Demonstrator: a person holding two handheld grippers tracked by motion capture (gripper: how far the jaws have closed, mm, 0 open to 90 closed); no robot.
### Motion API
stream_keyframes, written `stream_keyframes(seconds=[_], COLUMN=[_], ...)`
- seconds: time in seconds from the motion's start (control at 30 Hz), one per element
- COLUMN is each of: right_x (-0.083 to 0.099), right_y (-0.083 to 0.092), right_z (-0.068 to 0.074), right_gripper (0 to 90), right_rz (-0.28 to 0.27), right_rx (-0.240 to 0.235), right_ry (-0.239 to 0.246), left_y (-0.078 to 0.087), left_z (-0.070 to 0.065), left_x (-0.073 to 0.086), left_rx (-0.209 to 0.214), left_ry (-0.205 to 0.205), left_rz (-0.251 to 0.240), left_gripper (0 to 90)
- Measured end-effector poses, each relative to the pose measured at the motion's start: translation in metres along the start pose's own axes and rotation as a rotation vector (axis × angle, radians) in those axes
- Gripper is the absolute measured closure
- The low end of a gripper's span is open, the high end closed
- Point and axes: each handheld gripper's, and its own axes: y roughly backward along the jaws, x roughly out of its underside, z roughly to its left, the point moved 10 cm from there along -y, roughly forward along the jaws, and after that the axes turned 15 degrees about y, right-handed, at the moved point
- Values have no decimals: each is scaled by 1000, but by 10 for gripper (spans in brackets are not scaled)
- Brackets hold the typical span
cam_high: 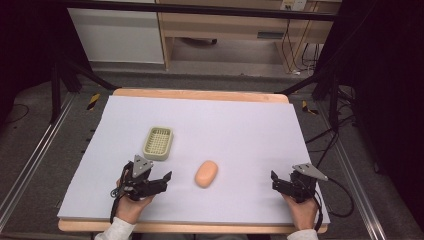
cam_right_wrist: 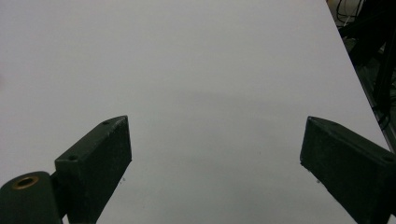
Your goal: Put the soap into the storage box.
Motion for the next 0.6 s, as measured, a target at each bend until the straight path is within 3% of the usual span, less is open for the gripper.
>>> stream_keyframes(seconds=[0.6], right_x=[1], right_y=[-2], right_z=[1], right_gripper=[91], right_rz=[7], right_rx=[-9], right_ry=[-5], left_y=[-7], left_z=[-20], left_x=[-10], left_rx=[29], left_ry=[-36], left_rz=[20], left_gripper=[217])
